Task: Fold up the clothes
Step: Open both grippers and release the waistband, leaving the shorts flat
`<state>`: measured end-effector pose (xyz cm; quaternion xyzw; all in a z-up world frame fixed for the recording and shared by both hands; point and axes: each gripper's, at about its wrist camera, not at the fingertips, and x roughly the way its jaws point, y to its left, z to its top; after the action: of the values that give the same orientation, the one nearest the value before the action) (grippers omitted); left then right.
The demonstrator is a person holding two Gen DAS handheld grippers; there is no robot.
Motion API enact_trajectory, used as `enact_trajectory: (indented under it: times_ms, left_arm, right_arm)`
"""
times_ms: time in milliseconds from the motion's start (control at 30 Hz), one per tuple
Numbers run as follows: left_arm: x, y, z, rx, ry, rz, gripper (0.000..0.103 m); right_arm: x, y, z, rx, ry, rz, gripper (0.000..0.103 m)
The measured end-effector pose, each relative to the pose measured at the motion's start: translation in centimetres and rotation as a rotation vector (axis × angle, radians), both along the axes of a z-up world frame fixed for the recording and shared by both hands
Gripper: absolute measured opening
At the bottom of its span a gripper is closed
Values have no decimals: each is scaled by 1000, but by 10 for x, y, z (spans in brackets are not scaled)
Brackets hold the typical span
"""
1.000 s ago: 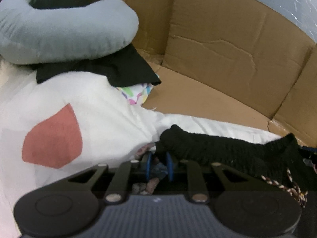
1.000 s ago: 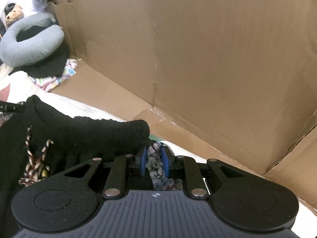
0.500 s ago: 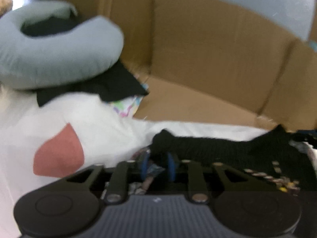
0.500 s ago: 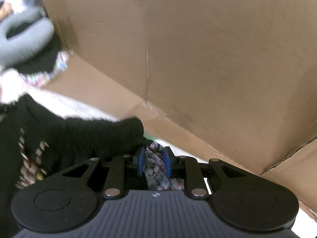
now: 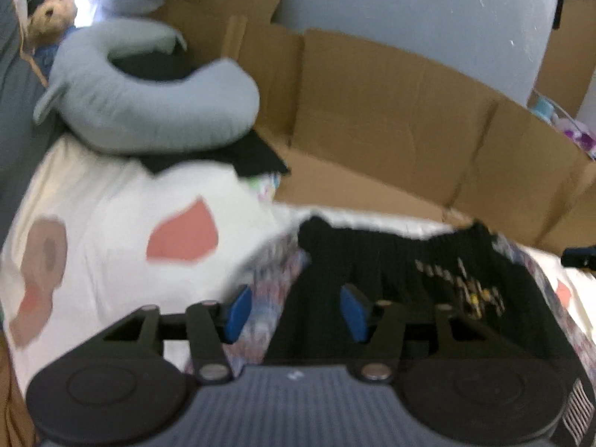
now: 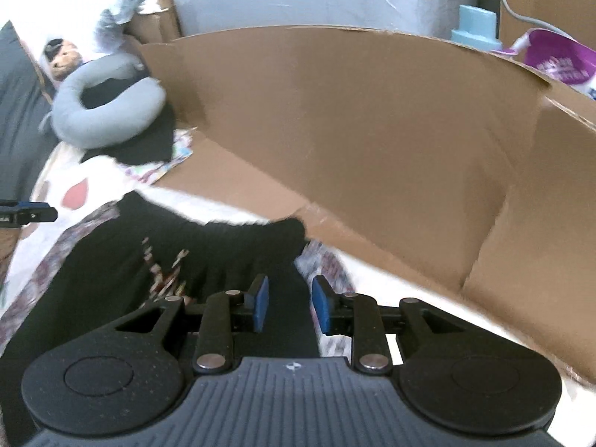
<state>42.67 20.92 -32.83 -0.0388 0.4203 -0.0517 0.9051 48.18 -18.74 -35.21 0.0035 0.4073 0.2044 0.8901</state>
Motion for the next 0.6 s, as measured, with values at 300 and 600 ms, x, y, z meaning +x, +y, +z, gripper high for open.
enact_trajectory:
  times_ms: [300, 600]
  left_arm:
    - [-69, 24, 6, 37, 84, -47, 57]
    - [-143, 80, 15, 97, 163, 12, 57]
  right_arm:
    - [-62, -17, 19, 63, 49, 58, 33]
    - [-129, -50, 39, 26, 69, 23, 33]
